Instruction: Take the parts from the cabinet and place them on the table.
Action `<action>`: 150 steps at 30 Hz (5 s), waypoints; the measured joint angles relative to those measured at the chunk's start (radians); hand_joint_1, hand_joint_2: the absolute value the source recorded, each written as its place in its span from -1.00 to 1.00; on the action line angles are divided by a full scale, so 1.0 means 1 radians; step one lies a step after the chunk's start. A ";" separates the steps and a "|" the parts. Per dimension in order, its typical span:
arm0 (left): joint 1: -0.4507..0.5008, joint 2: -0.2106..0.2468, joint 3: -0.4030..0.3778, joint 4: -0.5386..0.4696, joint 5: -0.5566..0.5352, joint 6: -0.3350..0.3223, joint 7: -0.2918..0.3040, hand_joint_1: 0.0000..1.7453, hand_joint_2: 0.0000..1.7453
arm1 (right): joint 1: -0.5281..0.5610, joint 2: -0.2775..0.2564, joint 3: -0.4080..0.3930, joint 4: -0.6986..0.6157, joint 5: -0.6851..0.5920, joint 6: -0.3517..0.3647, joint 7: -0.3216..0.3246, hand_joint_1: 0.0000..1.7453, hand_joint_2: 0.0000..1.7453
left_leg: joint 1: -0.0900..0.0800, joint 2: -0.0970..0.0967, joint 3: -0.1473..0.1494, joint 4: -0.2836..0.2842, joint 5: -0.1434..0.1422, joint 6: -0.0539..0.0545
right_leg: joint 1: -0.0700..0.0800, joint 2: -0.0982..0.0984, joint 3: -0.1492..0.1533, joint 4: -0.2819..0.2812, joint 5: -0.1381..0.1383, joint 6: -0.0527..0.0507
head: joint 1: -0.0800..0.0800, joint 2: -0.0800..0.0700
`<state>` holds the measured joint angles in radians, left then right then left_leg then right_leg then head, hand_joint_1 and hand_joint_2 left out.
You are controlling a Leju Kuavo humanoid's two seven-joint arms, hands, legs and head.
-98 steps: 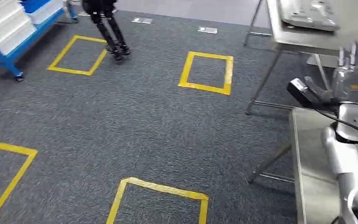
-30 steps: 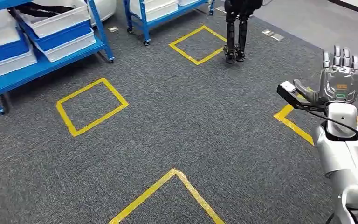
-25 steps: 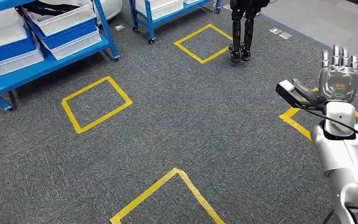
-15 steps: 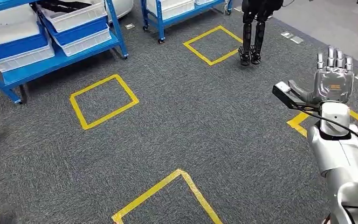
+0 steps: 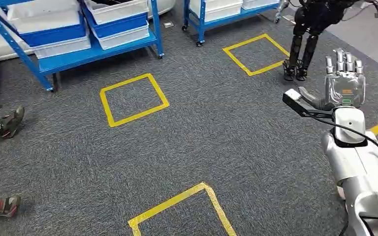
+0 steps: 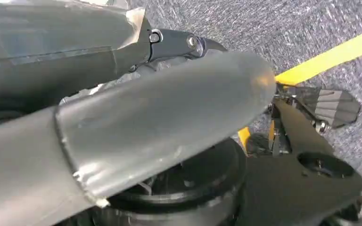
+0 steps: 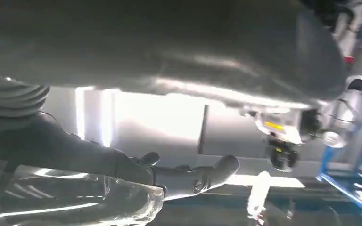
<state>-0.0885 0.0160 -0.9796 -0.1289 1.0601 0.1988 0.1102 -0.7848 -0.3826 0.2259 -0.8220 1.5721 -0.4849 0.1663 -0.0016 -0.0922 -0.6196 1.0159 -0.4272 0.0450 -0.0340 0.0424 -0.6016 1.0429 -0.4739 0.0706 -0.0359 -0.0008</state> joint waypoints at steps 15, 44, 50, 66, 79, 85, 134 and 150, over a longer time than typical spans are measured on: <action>0.003 0.008 -0.011 0.000 -0.003 -0.010 0.002 -1.00 -1.00 | 0.058 0.067 0.081 0.081 0.000 -0.007 0.028 -1.00 -1.00 | -0.018 0.147 -0.030 0.024 0.014 0.013 | 0.022 -0.112 0.031 -0.012 -0.011 -0.073 | -0.008 0.000; -0.002 0.018 -0.059 0.001 -0.013 -0.026 -0.002 -1.00 -1.00 | 0.233 0.132 0.049 0.270 -0.045 -0.039 -0.006 -1.00 -1.00 | 0.002 0.094 -0.096 0.160 -0.033 -0.019 | 0.016 -0.102 0.031 -0.011 -0.012 -0.073 | -0.010 0.000; -0.008 0.026 -0.068 0.000 -0.008 -0.019 -0.010 -1.00 -1.00 | 0.260 0.161 -0.009 0.317 -0.096 -0.022 -0.035 -1.00 -1.00 | -0.027 0.129 -0.013 0.002 -0.003 0.019 | 0.026 -0.158 0.053 -0.025 -0.025 -0.052 | -0.011 0.000; -0.006 0.024 -0.079 0.001 0.021 -0.009 -0.038 -1.00 -1.00 | 0.332 0.218 -0.201 0.498 -0.259 0.142 -0.051 -1.00 -1.00 | -0.004 -0.026 0.005 0.001 -0.009 -0.014 | 0.002 -0.033 0.021 -0.012 0.000 -0.047 | 0.000 0.000; -0.015 0.023 -0.079 0.000 0.031 -0.006 -0.046 -1.00 -1.00 | 0.369 0.254 -0.295 0.544 -0.314 0.221 -0.029 -1.00 -1.00 | -0.020 0.141 -0.010 0.013 -0.011 0.002 | 0.024 -0.149 0.056 -0.018 -0.035 -0.060 | -0.014 0.000; -0.018 0.018 -0.079 0.000 0.032 -0.006 -0.046 -1.00 -1.00 | 0.394 0.260 -0.327 0.553 -0.335 0.233 -0.024 -1.00 -1.00 | -0.007 0.073 0.024 -0.030 0.009 0.021 | 0.023 -0.052 -0.034 0.194 -0.135 -0.064 | -0.007 0.000; -0.020 0.013 -0.112 0.000 0.029 -0.002 -0.041 -1.00 -1.00 | 0.482 0.265 -0.452 0.573 -0.362 0.201 0.005 -1.00 -1.00 | 0.010 0.085 -0.110 0.288 -0.145 -0.036 | 0.009 -0.045 0.031 -0.016 -0.004 -0.065 | 0.003 0.000; -0.028 0.011 -0.126 0.000 0.045 -0.002 -0.030 -1.00 -1.00 | 0.490 0.273 -0.453 0.574 -0.258 0.188 -0.005 -1.00 -1.00 | -0.007 0.081 0.046 -0.035 -0.008 0.020 | 0.015 -0.047 -0.082 0.198 -0.080 -0.031 | 0.009 0.000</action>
<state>-0.1168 0.0267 -1.1051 -0.1286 1.1055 0.1968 0.0801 -0.2953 -0.1099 -0.2270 -0.2483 1.3141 -0.2964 0.1614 -0.0087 -0.0116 -0.5733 0.9811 -0.4351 0.0646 -0.0187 -0.0045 -0.6838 1.2409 -0.5536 0.0391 -0.0267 -0.0008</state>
